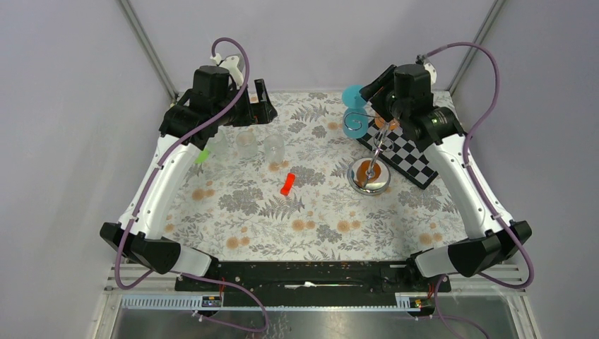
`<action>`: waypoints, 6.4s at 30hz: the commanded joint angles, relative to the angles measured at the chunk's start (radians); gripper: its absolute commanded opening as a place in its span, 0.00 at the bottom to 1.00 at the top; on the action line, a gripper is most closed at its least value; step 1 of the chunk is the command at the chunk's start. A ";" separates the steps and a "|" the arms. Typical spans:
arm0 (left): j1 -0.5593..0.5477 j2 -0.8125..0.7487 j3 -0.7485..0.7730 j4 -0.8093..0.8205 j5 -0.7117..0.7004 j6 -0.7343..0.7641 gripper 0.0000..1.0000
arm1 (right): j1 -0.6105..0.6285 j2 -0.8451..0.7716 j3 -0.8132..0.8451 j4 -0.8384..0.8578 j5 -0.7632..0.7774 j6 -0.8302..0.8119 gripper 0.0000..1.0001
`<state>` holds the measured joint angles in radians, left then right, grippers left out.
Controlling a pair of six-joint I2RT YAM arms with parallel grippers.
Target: Take the wine glass off the wine glass rack
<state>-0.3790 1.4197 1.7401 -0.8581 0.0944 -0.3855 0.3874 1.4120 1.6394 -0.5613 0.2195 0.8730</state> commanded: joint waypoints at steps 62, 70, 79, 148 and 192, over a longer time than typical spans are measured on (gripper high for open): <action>0.005 -0.058 -0.007 0.057 -0.005 0.023 0.99 | -0.036 -0.075 -0.098 0.285 0.032 0.219 0.00; 0.005 -0.054 -0.004 0.057 -0.003 0.023 0.99 | -0.039 -0.116 -0.105 0.252 0.003 0.264 0.00; 0.005 -0.056 -0.004 0.058 -0.002 0.020 0.99 | -0.051 -0.157 -0.126 0.220 -0.055 0.321 0.00; 0.272 -0.125 -0.331 1.379 0.770 -1.051 0.94 | 0.057 0.042 0.016 1.079 -0.699 0.975 0.00; 0.287 -0.091 -0.034 0.586 0.690 -0.520 0.00 | 0.043 -0.141 0.095 0.254 -0.351 0.299 0.71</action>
<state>-0.0967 1.2770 1.6016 0.0856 0.8501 -1.1801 0.4377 1.3582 1.6016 0.0334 -0.3210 1.4853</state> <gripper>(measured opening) 0.024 0.711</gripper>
